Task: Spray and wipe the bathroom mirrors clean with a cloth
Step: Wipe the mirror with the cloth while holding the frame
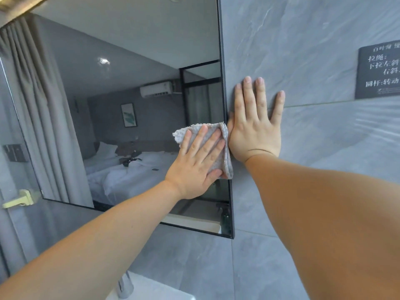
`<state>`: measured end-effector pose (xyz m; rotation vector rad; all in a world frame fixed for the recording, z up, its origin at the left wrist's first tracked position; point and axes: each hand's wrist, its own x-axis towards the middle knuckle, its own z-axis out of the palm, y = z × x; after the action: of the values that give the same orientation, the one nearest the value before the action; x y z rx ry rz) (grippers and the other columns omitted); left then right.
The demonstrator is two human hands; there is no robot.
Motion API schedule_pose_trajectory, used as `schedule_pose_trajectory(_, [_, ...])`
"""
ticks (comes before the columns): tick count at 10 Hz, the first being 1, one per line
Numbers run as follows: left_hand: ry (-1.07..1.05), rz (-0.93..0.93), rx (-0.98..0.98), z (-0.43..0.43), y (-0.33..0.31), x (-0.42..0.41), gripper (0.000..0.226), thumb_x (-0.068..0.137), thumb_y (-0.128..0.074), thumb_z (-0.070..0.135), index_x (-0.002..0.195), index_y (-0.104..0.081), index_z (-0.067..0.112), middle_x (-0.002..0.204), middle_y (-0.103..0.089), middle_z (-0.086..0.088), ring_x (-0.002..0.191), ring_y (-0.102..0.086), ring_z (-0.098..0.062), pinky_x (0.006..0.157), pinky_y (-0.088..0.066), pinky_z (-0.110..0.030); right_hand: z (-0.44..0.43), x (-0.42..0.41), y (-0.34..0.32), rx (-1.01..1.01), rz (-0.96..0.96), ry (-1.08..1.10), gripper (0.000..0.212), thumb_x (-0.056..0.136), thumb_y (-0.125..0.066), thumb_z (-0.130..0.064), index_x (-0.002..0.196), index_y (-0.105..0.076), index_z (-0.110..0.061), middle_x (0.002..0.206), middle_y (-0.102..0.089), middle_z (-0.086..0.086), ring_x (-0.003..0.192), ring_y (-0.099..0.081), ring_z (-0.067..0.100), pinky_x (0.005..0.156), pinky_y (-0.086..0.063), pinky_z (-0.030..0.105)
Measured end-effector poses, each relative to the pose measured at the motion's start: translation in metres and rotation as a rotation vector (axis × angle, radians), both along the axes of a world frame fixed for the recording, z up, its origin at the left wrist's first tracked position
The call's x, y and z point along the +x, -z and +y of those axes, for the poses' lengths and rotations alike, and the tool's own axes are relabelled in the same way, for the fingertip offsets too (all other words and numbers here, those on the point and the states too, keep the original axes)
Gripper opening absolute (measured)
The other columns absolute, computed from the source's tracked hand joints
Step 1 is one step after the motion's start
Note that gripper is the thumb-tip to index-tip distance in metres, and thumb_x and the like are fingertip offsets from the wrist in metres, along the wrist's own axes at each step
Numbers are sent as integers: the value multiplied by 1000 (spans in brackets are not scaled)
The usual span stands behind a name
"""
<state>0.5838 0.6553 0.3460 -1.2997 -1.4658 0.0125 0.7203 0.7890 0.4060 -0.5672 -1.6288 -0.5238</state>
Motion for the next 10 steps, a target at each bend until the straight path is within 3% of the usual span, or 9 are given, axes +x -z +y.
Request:
schedule_pose_trajectory(1, [44,8,-12,-2,23,-3,81,104,-41,56,163,-7,11,171,1,-12,157,1,-41,122,-14,-67,0,0,0,1,-1,8,62,107,-28,-30,165,-18,-10,173,-15,7,161,-10,30,125,1,64])
schedule_pose_trajectory(4, [91,-7,-33,-1,125,-5,83,102,-44,59,165,-10,17,172,-8,-5,158,-5,-37,124,-8,-64,0,1,0,9,-5,-10,63,106,-30,-29,164,-19,-8,173,-16,8,160,-11,32,124,0,65])
schedule_pose_trajectory(10, [120,-11,-59,-3,157,-9,77,104,-38,59,165,-12,20,172,-6,-4,157,-11,-36,122,-16,-65,1,2,0,8,-5,-17,62,106,-28,-28,165,-17,-8,173,-15,8,160,-11,32,124,-2,67])
